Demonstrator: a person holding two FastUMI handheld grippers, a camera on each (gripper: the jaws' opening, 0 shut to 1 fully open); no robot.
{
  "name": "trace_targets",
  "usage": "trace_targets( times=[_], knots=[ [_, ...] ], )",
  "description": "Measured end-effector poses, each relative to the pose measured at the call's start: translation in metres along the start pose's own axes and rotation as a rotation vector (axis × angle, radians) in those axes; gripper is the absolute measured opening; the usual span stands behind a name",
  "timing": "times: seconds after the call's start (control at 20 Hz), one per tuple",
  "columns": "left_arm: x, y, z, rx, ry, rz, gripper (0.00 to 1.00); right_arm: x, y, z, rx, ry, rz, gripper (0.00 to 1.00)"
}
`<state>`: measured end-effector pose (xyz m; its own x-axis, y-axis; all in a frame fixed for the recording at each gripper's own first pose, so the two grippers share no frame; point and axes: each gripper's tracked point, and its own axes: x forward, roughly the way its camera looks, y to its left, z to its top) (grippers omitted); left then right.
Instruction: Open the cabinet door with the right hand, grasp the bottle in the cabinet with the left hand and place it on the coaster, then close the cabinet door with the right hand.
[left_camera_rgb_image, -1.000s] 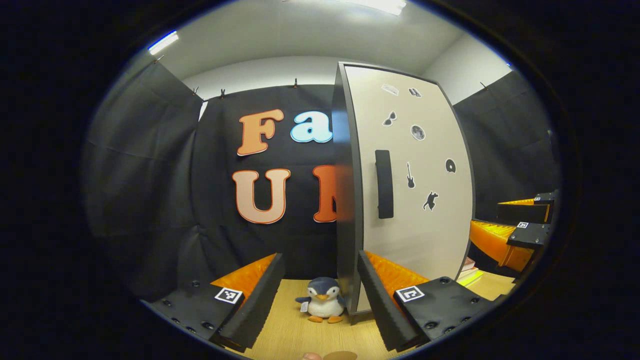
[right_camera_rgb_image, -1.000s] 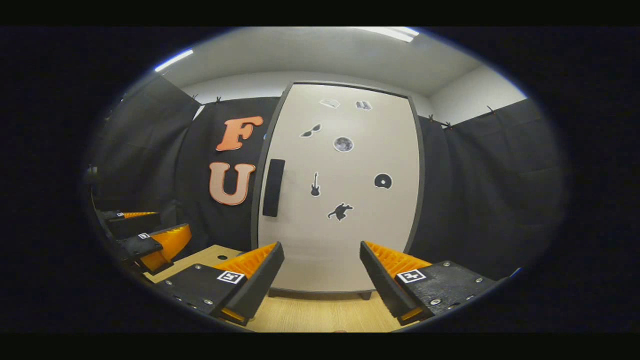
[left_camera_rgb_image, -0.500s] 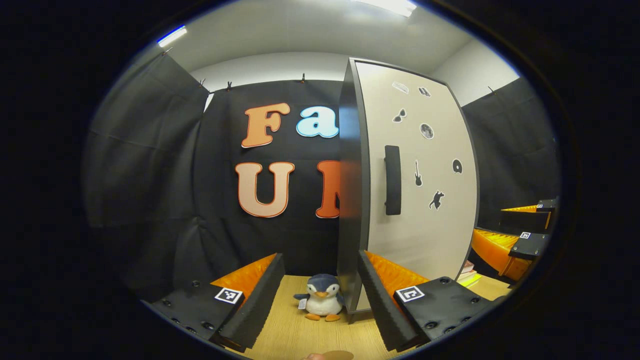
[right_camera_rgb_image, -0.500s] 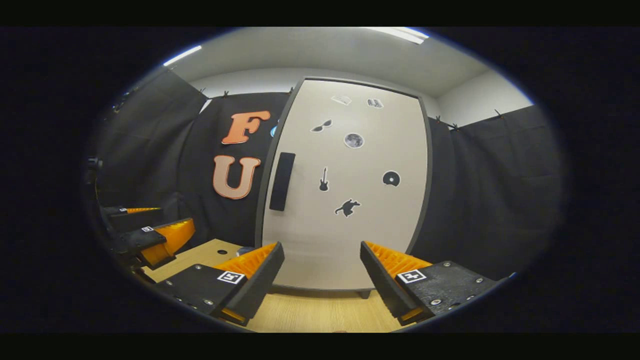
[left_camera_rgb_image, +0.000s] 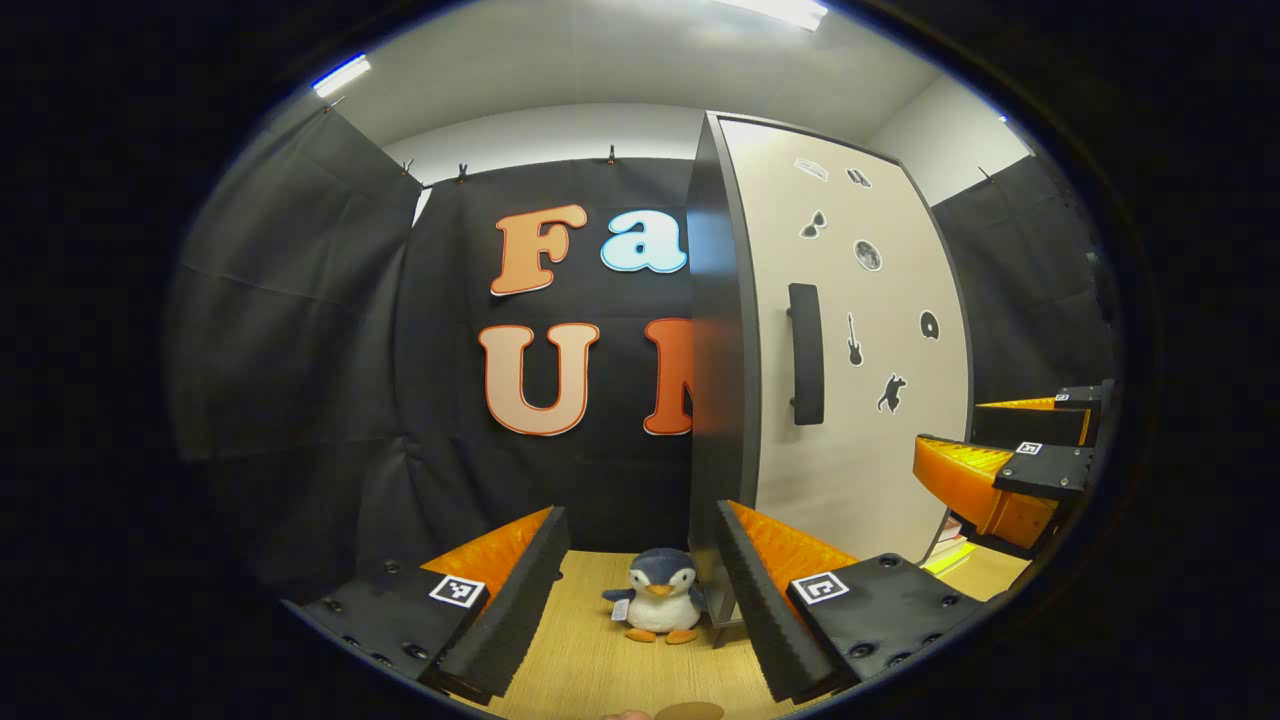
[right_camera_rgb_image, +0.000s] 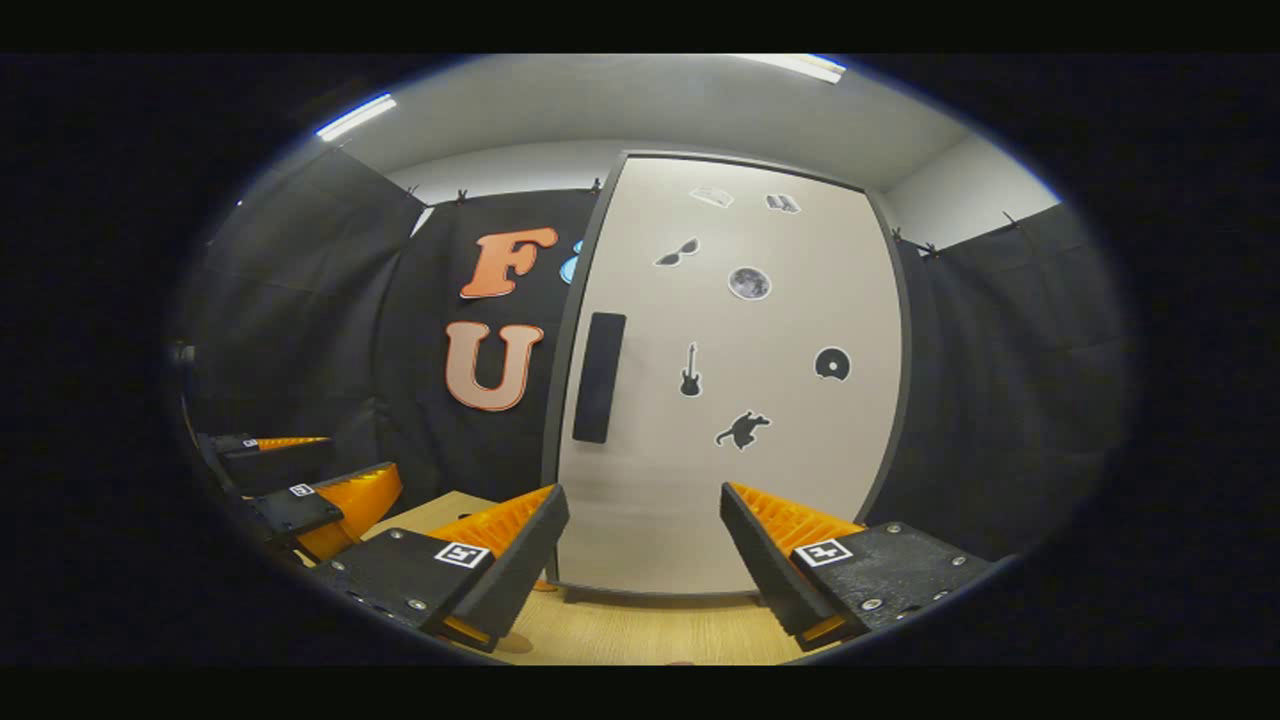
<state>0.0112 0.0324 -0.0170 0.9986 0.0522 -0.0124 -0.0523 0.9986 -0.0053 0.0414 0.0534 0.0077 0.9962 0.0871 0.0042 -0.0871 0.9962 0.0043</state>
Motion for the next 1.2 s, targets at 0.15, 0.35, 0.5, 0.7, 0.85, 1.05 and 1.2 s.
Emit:
trace_targets(
  times=[0.15, 0.35, 0.5, 0.7, 0.85, 1.05, 1.2],
  knots=[
    [0.004, 0.005, -0.001, -0.009, -0.002, -0.005, 0.96, 0.022, 0.012, 0.009, -0.007, -0.023, 0.008, 0.95],
    [0.011, 0.012, -0.008, -0.016, 0.009, -0.014, 0.96, 0.051, 0.025, 0.026, -0.009, -0.051, -0.001, 0.95],
    [0.019, 0.018, -0.011, -0.021, 0.014, -0.018, 0.96, 0.072, 0.028, 0.040, -0.013, -0.065, -0.021, 0.95],
    [0.025, 0.025, -0.015, -0.026, 0.020, -0.020, 0.96, 0.098, 0.033, 0.050, 0.012, -0.054, -0.032, 0.94],
    [0.027, 0.031, -0.017, -0.015, 0.020, -0.016, 0.96, 0.120, 0.033, 0.045, 0.056, -0.014, -0.040, 0.94],
    [0.027, 0.040, -0.020, -0.018, 0.026, -0.009, 0.96, 0.138, 0.030, 0.030, 0.069, 0.032, -0.064, 0.94],
    [0.027, 0.043, -0.025, -0.016, 0.035, -0.008, 0.96, 0.143, 0.026, 0.027, 0.089, 0.040, -0.076, 0.93]
  ],
)
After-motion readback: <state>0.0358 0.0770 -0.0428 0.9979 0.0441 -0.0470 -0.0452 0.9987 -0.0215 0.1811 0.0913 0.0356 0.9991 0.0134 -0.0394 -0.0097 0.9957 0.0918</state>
